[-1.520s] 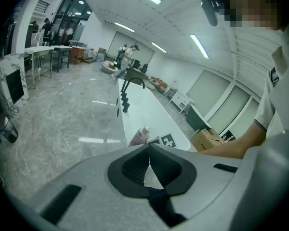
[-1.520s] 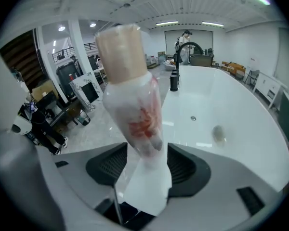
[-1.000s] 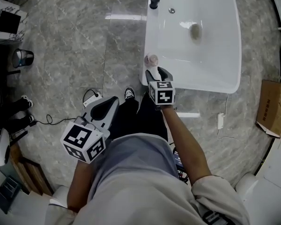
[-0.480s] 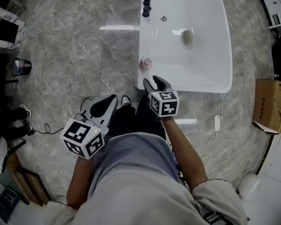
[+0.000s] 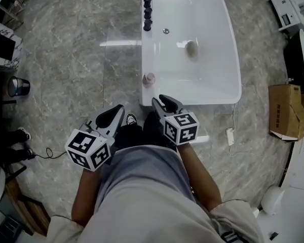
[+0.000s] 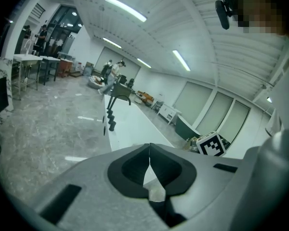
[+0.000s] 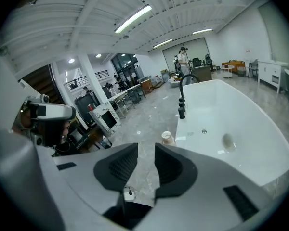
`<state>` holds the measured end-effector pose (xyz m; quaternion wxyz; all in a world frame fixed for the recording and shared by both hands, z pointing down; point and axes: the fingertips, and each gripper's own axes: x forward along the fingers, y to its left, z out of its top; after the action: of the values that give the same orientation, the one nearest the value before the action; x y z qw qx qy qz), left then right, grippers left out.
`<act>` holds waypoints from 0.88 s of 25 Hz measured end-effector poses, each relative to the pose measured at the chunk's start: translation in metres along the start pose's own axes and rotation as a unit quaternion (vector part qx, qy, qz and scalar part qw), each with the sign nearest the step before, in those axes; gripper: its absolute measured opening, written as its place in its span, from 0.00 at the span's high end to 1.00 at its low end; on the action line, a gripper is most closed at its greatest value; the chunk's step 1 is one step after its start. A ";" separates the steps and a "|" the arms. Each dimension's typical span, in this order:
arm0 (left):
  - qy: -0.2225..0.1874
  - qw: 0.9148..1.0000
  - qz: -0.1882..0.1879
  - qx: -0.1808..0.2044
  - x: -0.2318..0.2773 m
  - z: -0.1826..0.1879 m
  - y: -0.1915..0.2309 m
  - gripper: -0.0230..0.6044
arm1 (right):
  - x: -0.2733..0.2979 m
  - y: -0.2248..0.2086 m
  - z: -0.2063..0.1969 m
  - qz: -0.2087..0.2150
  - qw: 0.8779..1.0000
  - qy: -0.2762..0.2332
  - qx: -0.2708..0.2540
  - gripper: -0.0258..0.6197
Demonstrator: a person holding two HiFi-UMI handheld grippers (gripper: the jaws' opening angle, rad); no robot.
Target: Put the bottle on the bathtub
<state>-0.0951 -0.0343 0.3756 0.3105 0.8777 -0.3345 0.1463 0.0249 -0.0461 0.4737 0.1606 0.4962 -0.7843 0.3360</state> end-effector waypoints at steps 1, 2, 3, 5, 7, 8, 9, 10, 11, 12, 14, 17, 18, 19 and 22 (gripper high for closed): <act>-0.003 1.000 -0.001 0.002 0.000 0.002 0.000 0.95 | -0.004 0.002 0.002 0.000 1.000 0.000 -0.002 0.80; -0.007 1.000 -0.001 0.006 0.000 0.004 0.001 0.95 | -0.007 0.004 0.005 0.000 1.000 -0.001 -0.004 0.80; -0.009 1.000 0.001 0.011 0.000 0.006 0.002 0.95 | -0.010 0.006 0.007 0.001 1.000 -0.002 -0.006 0.81; -0.013 1.000 0.004 0.024 0.000 0.009 0.002 0.95 | -0.017 0.010 0.012 0.003 1.000 -0.005 -0.010 0.82; -0.017 0.999 0.001 0.027 0.000 0.012 0.000 0.95 | -0.027 0.013 0.018 0.005 1.000 -0.012 -0.015 0.82; -0.020 0.999 -0.002 0.025 0.001 0.014 -0.001 0.95 | -0.031 0.014 0.022 0.005 1.000 -0.014 -0.018 0.82; -0.023 0.999 -0.005 0.022 0.002 0.016 -0.001 0.95 | -0.034 0.015 0.026 0.005 1.000 -0.016 -0.021 0.83; -0.025 0.999 -0.008 0.020 0.003 0.019 -0.001 0.95 | -0.037 0.016 0.030 0.004 1.000 -0.018 -0.025 0.83; -0.027 0.999 -0.010 0.018 0.004 0.021 -0.001 0.95 | -0.040 0.016 0.034 0.003 0.999 -0.019 -0.027 0.83; -0.029 0.999 -0.012 0.017 0.005 0.023 -0.001 0.95 | -0.043 0.016 0.037 0.002 0.999 -0.021 -0.029 0.84; -0.030 0.999 -0.014 0.016 0.005 0.026 -0.001 0.95 | -0.049 0.018 0.042 -0.001 0.999 -0.022 -0.030 0.86; -0.033 0.999 -0.015 0.018 0.001 0.030 -0.001 0.95 | -0.056 0.023 0.049 -0.002 0.999 -0.024 -0.035 0.87; -0.037 0.999 -0.016 0.018 0.000 0.032 -0.001 0.95 | -0.058 0.023 0.052 -0.004 0.999 -0.026 -0.036 0.88; -0.040 0.999 -0.016 0.018 -0.001 0.033 0.000 0.95 | -0.061 0.023 0.054 -0.006 0.999 -0.028 -0.036 0.88; -0.052 0.998 -0.012 0.019 -0.005 0.038 0.001 0.95 | -0.071 0.026 0.063 -0.015 0.998 -0.040 -0.036 0.89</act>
<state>-0.0972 -0.0571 0.3446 0.2781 0.8937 -0.3366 0.1029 0.0397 -0.0346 0.3774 0.1518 0.5151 -0.7941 0.2847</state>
